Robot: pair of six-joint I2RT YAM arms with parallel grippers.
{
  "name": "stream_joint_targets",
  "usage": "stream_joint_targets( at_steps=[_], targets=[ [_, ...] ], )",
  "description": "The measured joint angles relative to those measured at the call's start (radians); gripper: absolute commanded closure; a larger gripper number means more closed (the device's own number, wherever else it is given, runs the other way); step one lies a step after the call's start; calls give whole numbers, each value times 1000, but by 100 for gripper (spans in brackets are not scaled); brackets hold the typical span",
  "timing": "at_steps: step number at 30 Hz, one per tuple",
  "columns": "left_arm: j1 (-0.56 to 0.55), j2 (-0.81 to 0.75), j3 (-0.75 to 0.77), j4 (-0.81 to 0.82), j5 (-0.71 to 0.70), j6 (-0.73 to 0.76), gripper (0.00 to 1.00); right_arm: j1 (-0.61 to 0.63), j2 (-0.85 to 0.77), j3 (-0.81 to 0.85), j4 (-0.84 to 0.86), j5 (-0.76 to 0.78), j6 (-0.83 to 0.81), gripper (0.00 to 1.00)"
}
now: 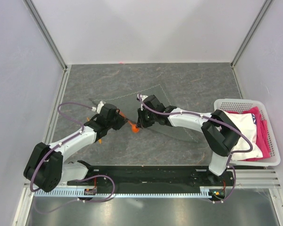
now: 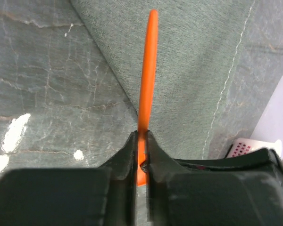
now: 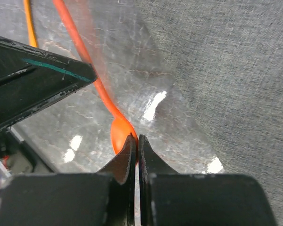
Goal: Fold the napkin, place the utensils inside, and roll it up
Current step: Pass the utensil from the left arm to the right
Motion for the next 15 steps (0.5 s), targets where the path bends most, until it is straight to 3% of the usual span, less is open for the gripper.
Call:
stream_joint_targets(
  at_steps=[1,4,8,15],
  targets=[
    [0,-5,-4,7,1,8,46,-8,2,1,2,-13,9,100],
    [-3,-40,-13,39,24,47,17,-45,7,3,-10,-30,24,100],
    [-5,-114,-12,58,48,121,6,-117,29,49,-86,-35,5,100],
    [88,-222,40,-34,185,328,3,-192,171,318,-299,-32,-145,100]
  ],
)
